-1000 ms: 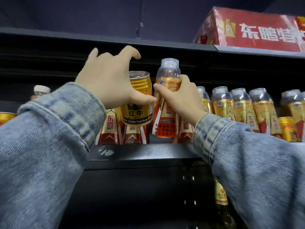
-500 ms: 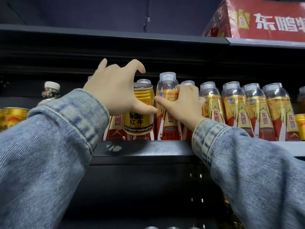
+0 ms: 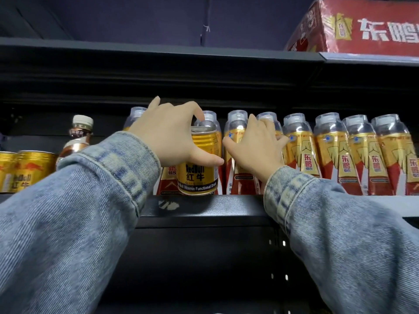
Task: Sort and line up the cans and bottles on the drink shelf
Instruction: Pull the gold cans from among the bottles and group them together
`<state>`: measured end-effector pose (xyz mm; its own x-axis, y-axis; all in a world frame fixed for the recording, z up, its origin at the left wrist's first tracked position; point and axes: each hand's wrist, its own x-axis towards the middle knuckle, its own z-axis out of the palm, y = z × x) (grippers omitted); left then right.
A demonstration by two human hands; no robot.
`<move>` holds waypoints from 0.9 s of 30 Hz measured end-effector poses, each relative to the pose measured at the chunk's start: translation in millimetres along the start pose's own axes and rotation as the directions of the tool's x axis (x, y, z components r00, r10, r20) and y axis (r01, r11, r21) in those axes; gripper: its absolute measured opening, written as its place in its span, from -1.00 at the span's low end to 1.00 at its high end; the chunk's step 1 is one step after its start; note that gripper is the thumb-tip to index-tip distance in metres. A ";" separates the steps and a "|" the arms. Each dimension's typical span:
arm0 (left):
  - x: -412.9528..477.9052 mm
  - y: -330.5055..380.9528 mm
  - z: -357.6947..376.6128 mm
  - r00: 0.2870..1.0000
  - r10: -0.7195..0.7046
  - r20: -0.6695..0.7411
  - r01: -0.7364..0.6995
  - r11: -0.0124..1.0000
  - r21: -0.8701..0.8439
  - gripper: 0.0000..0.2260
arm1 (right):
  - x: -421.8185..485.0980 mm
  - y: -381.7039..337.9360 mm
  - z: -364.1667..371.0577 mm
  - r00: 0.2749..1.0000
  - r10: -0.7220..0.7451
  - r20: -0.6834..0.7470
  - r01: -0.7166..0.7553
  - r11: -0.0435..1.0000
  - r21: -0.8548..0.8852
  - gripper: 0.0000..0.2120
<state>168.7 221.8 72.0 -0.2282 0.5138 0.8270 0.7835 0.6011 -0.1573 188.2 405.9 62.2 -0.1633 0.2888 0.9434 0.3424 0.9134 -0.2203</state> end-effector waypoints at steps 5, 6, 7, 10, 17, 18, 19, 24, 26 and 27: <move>-12.2 -12.7 -3.8 0.999 -0.021 0.041 0.023 0.999 -0.035 -0.29 | -13.5 -22.0 -7.5 0.994 0.026 -0.103 -0.016 0.995 0.097 -0.43; -15.5 -16.4 -4.5 0.998 -0.036 0.042 0.038 0.998 -0.058 -0.31 | -19.6 -31.2 -10.8 0.989 0.001 -0.151 0.022 0.988 0.152 -0.46; -18.7 -20.3 -5.1 0.998 -0.048 0.042 0.051 0.996 -0.079 -0.33 | -26.3 -42.4 -14.4 0.985 -0.020 -0.173 0.066 0.962 0.264 -0.51; -29.8 -37.0 -9.8 0.995 -0.073 0.070 0.082 0.989 -0.126 -0.35 | -50.0 -85.7 -32.2 0.984 -0.170 0.057 0.061 0.613 0.788 -0.74; -58.6 -97.5 -34.3 0.970 -0.165 0.176 0.204 0.952 -0.230 -0.37 | -60.5 -149.5 -31.6 0.777 -0.443 0.448 -0.163 0.545 0.822 -0.34; -62.1 -107.1 -38.8 0.969 -0.170 0.182 0.208 0.954 -0.216 -0.36 | -61.5 -157.9 -29.2 0.743 -0.459 0.486 -0.180 0.563 0.807 -0.31; -65.5 -116.6 -43.5 0.968 -0.173 0.184 0.209 0.957 -0.199 -0.34 | -62.5 -166.9 -26.8 0.720 -0.472 0.509 -0.191 0.571 0.799 -0.29; -83.7 -167.3 -59.3 0.963 -0.203 0.178 0.233 0.958 -0.168 -0.30 | -61.6 -218.9 -10.8 0.681 -0.521 0.515 -0.169 0.572 0.803 -0.25; -91.1 -192.3 -63.5 0.959 -0.219 0.179 0.250 0.953 -0.173 -0.27 | -60.1 -243.8 -1.6 0.657 -0.537 0.530 -0.168 0.581 0.796 -0.22; -94.3 -205.8 -65.7 0.958 -0.222 0.182 0.253 0.952 -0.172 -0.26 | -59.3 -256.5 4.1 0.649 -0.544 0.532 -0.159 0.587 0.794 -0.23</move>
<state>66.9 9.4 61.8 -0.4976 0.4697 0.7292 0.7874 0.5972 0.1527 106.3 155.7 61.7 -0.7845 -0.1568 0.6000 -0.5079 0.7177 -0.4765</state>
